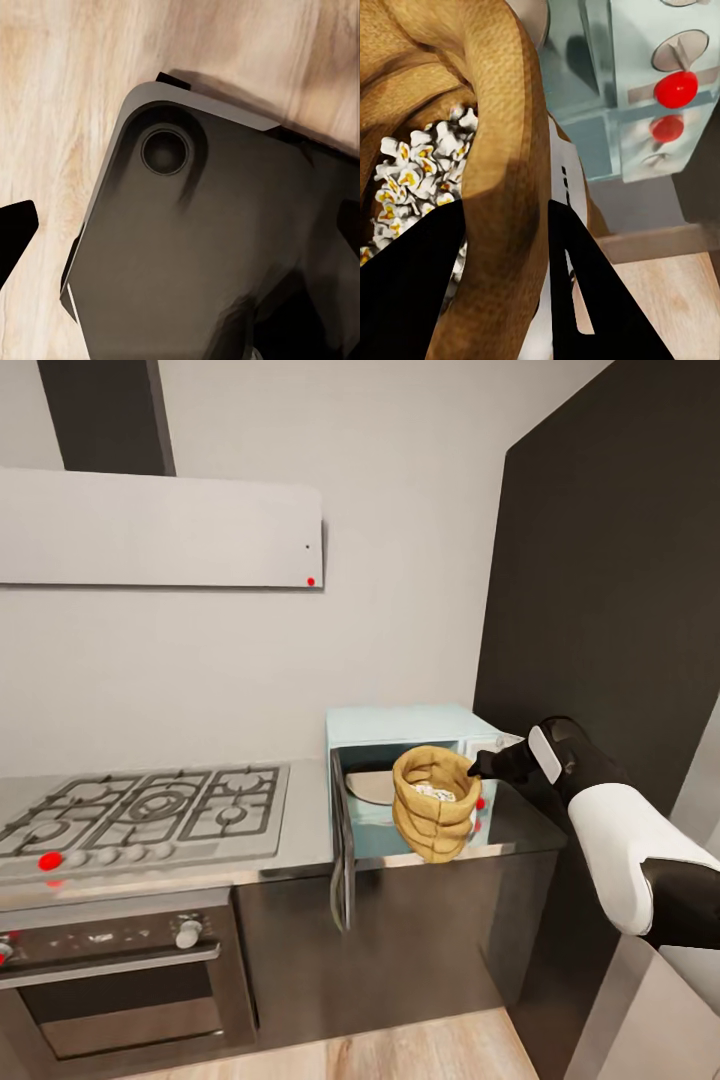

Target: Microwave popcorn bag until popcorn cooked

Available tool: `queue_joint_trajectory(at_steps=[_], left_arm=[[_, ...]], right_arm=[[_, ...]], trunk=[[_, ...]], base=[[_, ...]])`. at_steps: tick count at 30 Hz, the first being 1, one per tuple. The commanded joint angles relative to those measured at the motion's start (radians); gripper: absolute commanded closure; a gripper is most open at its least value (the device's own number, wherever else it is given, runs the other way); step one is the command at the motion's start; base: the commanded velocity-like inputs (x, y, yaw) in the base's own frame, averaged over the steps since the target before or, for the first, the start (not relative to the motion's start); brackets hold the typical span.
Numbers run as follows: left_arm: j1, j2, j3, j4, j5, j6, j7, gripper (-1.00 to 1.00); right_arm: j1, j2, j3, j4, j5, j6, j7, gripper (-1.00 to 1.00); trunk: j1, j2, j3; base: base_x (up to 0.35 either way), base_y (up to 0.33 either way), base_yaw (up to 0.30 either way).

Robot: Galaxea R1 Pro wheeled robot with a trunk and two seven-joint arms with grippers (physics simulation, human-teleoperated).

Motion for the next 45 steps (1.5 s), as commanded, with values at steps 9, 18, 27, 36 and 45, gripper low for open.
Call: queue_joint_trajectory(at_steps=[9,18,27,36,45], left_arm=[[-0.001,0.000,0.000,0.001,0.004,-0.003,0.000,-1.00],[-0.001,0.000,0.000,0.001,0.004,-0.003,0.000,-1.00],[-0.001,0.000,0.000,0.001,0.004,-0.003,0.001,-1.00],[-0.001,0.000,0.000,0.001,0.004,-0.003,0.001,-1.00],[-0.001,0.000,0.000,0.001,0.004,-0.003,0.000,-1.00]], right_arm=[[-0.001,0.000,0.000,0.000,-0.011,0.005,-0.007,1.00],[-0.001,-0.001,-0.002,0.010,-0.012,0.005,-0.004,1.00],[-0.001,-0.011,-0.003,-0.004,-0.012,0.005,-0.004,1.00],[-0.001,0.000,-0.009,-0.031,-0.010,0.005,-0.003,1.00],[-0.001,-0.002,-0.007,-0.031,0.000,0.005,-0.008,1.00]], trunk=[[0.000,-0.001,-0.001],[0.000,-0.001,-0.001],[0.000,-0.001,-0.001],[0.000,-0.001,-0.001],[0.000,-0.001,-0.001]], base=[[0.007,0.000,0.000],[0.000,0.000,0.000],[0.000,0.000,0.000],[0.000,0.000,0.000],[0.000,0.000,-0.070]])
